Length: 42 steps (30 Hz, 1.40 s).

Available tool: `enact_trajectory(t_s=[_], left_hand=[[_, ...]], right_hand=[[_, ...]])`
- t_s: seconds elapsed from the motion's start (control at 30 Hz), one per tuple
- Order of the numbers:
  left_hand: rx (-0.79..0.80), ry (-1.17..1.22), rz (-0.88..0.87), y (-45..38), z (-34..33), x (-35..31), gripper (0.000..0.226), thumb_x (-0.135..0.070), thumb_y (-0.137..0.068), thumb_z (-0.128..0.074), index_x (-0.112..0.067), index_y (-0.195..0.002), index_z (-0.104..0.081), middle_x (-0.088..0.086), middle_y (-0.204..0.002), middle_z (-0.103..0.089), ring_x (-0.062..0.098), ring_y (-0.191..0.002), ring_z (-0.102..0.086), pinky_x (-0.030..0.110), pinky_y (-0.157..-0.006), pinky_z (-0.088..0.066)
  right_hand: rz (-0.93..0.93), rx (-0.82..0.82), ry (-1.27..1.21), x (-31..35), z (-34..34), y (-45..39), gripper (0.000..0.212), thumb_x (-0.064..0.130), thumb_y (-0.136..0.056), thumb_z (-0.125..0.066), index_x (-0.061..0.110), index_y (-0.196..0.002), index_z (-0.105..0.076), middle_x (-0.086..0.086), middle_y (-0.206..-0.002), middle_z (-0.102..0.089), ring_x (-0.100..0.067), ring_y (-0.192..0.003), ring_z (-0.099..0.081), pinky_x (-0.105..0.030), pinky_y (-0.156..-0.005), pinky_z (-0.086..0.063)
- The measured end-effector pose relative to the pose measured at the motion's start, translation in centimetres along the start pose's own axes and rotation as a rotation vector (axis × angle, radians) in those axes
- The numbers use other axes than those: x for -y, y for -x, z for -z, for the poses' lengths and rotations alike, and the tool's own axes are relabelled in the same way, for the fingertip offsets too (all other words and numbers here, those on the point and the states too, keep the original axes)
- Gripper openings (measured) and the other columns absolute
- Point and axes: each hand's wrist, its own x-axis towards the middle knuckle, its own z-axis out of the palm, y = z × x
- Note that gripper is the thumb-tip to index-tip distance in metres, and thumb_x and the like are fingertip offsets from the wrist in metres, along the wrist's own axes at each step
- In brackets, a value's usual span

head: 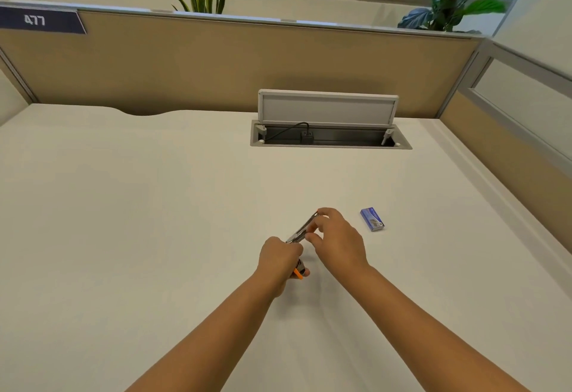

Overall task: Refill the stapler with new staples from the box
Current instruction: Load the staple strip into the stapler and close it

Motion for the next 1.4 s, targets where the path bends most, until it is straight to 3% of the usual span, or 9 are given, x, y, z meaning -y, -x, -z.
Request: enact_trajectory(t_s=[0.27,0.5,0.63,0.77,0.83,0.9,0.97,1.1,1.4], left_hand=[[-0.027,-0.033,0.011,-0.6,0.0,0.0,0.012,0.001,-0.084,-0.048,-0.003,-0.073,-0.051,0.013,-0.06,-0.053,0.012,-0.028,-0.055,0.016,-0.034,-0.044],[0.056,-0.016,0.076,-0.5,0.5,0.0,0.005,0.003,-0.084,-0.05,0.0,-0.08,-0.05,0.014,-0.064,-0.051,0.018,-0.045,-0.054,0.016,-0.034,-0.044],[0.15,0.064,0.157,-0.4,1.4,-0.3,0.004,0.006,-0.083,-0.048,0.003,-0.082,-0.051,0.015,-0.067,-0.05,0.015,-0.032,-0.055,0.018,-0.038,-0.047],[0.227,0.021,0.21,-0.3,2.2,-0.8,0.006,0.007,-0.082,-0.049,0.005,-0.087,-0.052,0.016,-0.069,-0.051,0.016,-0.033,-0.053,0.017,-0.036,-0.043],[0.273,-0.038,0.232,-0.1,2.4,-1.0,0.005,0.006,-0.083,-0.049,0.005,-0.085,-0.053,0.017,-0.068,-0.054,0.016,-0.034,-0.054,0.017,-0.034,-0.042],[0.3,-0.083,0.245,-0.1,2.4,-1.1,0.006,0.005,-0.083,-0.049,0.005,-0.085,-0.054,0.018,-0.07,-0.057,0.016,-0.035,-0.055,0.016,-0.034,-0.04],[0.315,-0.121,0.25,-0.2,2.7,-1.1,0.007,0.005,-0.083,-0.049,0.006,-0.088,-0.054,0.018,-0.072,-0.057,0.015,-0.035,-0.055,0.016,-0.034,-0.041],[0.351,-0.213,0.264,-0.4,3.1,-1.1,0.004,0.003,-0.083,-0.051,0.005,-0.086,-0.053,0.017,-0.07,-0.057,0.014,-0.034,-0.055,0.015,-0.034,-0.041],[0.405,-0.473,0.319,-0.7,3.3,-1.4,0.008,-0.003,-0.084,-0.053,0.001,-0.077,-0.056,0.008,-0.043,-0.059,0.013,-0.032,-0.052,0.014,-0.037,-0.043]], right_hand=[[-0.018,0.048,-0.009,-0.1,-0.4,-0.5,0.012,0.02,-0.092,-0.048,0.013,-0.096,-0.058,0.002,-0.147,-0.029,-0.022,-0.108,-0.053,-0.031,-0.074,-0.042],[-0.033,0.102,0.019,-0.5,-0.3,-0.9,0.019,0.019,-0.094,-0.043,0.011,-0.099,-0.06,-0.002,-0.149,-0.029,-0.025,-0.108,-0.054,-0.033,-0.079,-0.042],[0.1,0.072,0.095,-1.0,0.2,-1.0,0.015,0.023,-0.092,-0.05,0.017,-0.099,-0.062,0.002,-0.146,-0.037,-0.022,-0.116,-0.051,-0.036,-0.093,-0.037],[0.413,0.113,0.236,-1.7,1.7,-1.4,0.018,0.027,-0.085,-0.06,0.024,-0.103,-0.064,0.008,-0.135,-0.052,-0.012,-0.131,-0.037,-0.035,-0.102,-0.025],[0.457,0.233,0.22,-1.8,2.3,-1.5,0.022,0.029,-0.083,-0.064,0.026,-0.104,-0.064,0.009,-0.124,-0.061,-0.011,-0.123,-0.045,-0.031,-0.1,-0.032],[0.401,0.358,0.163,-1.7,2.7,-1.5,0.022,0.031,-0.08,-0.067,0.027,-0.102,-0.067,0.009,-0.112,-0.067,-0.009,-0.1,-0.055,-0.026,-0.088,-0.043],[0.382,0.431,0.183,-1.6,2.9,-1.4,0.021,0.032,-0.078,-0.07,0.028,-0.099,-0.07,0.008,-0.104,-0.069,-0.006,-0.087,-0.055,-0.024,-0.079,-0.045],[0.445,0.461,0.215,-1.7,2.8,-1.0,0.018,0.026,-0.081,-0.067,0.026,-0.098,-0.072,0.008,-0.099,-0.073,-0.003,-0.08,-0.058,-0.013,-0.066,-0.037],[0.601,0.532,0.356,-1.4,2.4,0.1,0.023,0.024,-0.09,-0.054,0.023,-0.107,-0.069,0.003,-0.102,-0.073,-0.017,-0.09,-0.064,-0.028,-0.076,-0.046]])
